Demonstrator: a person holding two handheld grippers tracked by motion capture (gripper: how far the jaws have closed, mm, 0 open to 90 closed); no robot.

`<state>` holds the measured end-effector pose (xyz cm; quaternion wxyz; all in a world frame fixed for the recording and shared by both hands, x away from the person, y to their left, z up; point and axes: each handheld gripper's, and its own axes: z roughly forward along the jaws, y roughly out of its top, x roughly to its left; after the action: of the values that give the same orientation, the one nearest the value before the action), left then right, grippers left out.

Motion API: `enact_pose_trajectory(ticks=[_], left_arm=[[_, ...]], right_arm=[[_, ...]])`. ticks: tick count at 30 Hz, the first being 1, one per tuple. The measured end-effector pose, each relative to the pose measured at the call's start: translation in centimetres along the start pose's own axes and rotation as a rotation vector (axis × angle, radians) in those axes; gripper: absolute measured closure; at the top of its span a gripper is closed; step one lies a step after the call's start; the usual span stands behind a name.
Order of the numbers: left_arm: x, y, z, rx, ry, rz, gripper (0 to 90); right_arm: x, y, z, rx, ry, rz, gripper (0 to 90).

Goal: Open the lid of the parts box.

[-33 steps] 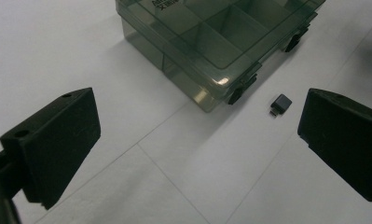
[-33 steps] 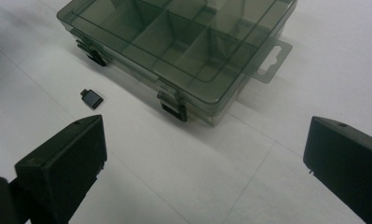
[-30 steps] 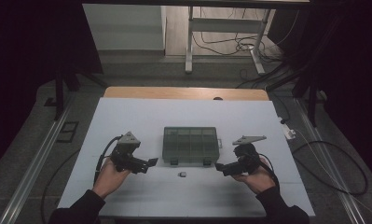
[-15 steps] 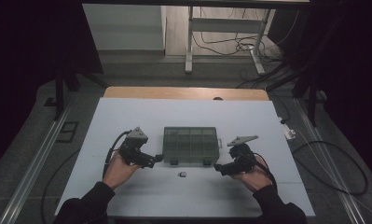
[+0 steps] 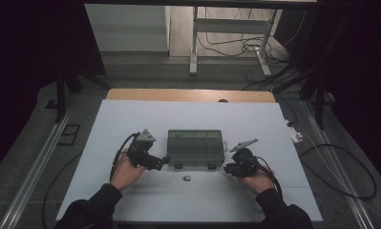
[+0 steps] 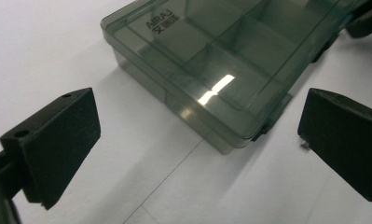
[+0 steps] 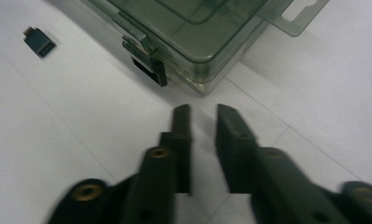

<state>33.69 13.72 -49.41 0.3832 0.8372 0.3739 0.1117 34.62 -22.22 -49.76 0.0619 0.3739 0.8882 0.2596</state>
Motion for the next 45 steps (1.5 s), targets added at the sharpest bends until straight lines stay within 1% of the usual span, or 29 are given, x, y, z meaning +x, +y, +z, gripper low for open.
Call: enact_pose_trajectory(ticks=[2, 3, 7, 10, 15, 17, 19, 23, 24, 29, 31, 33, 36, 38, 41, 45], left_arm=[[-0.2, -0.1, 0.1, 0.008, 0.009, 0.01, 0.0], [-0.3, -0.1, 0.2, 0.009, 0.007, 0.015, 0.0], [-0.4, -0.2, 0.4, -0.005, -0.018, 0.03, 0.0], [-0.3, -0.3, 0.4, -0.02, -0.043, 0.023, 0.0], [-0.2, -0.5, 0.5, -0.014, -0.049, 0.025, 0.0], [-0.2, -0.5, 0.4, -0.018, -0.046, 0.025, 0.0], [-0.1, -0.5, 0.3, -0.026, -0.043, 0.02, 0.0], [0.0, -0.6, 0.2, -0.025, -0.039, 0.016, 0.0], [0.0, -0.6, 0.1, -0.024, -0.037, 0.009, 0.0], [0.2, -0.7, -0.1, -0.023, -0.046, -0.012, 0.0], [0.2, -0.7, -0.3, -0.014, -0.062, -0.034, 0.0], [0.2, -0.8, -0.4, -0.009, -0.062, -0.046, 0.0], [0.2, -0.9, -0.5, 0.002, -0.056, -0.048, 0.0], [0.2, -0.9, -0.5, 0.004, -0.056, -0.051, 0.0], [0.1, -0.8, -0.5, 0.008, -0.051, -0.033, 0.0], [0.0, -0.7, -0.7, 0.011, -0.054, -0.031, 0.0]], right_arm=[[-0.1, 0.0, 0.3, 0.006, 0.006, -0.005, 88.1], [-0.1, 0.1, 0.3, 0.01, 0.006, -0.006, 88.9], [-0.3, 0.2, 0.7, 0.022, 0.0, -0.012, 89.0], [-0.4, 0.2, 0.8, 0.009, -0.005, -0.021, 89.0], [-0.4, 0.3, 1.0, 0.004, 0.001, -0.022, 89.0], [-0.4, 0.4, 0.8, -0.012, 0.002, -0.022, 89.0], [-0.4, 0.4, 0.7, -0.019, 0.002, -0.021, 89.0], [-0.3, 0.4, 0.5, -0.029, 0.004, -0.013, 89.0], [-0.3, 0.4, 0.3, -0.042, 0.002, -0.016, 89.0], [-0.3, 0.3, -0.2, -0.063, 0.007, -0.011, 89.0], [-0.3, 0.3, -0.4, -0.068, 0.006, -0.012, 89.0], [-0.3, 0.2, -0.6, -0.074, 0.005, -0.009, 89.0], [-0.3, 0.2, -0.9, -0.096, 0.013, -0.005, 89.0], [-0.3, 0.2, -0.9, -0.096, 0.012, -0.005, 89.0], [-0.3, 0.2, -0.9, -0.102, 0.013, 0.0, 89.0], [-0.2, 0.2, -1.2, -0.119, 0.01, 0.002, 89.0]])
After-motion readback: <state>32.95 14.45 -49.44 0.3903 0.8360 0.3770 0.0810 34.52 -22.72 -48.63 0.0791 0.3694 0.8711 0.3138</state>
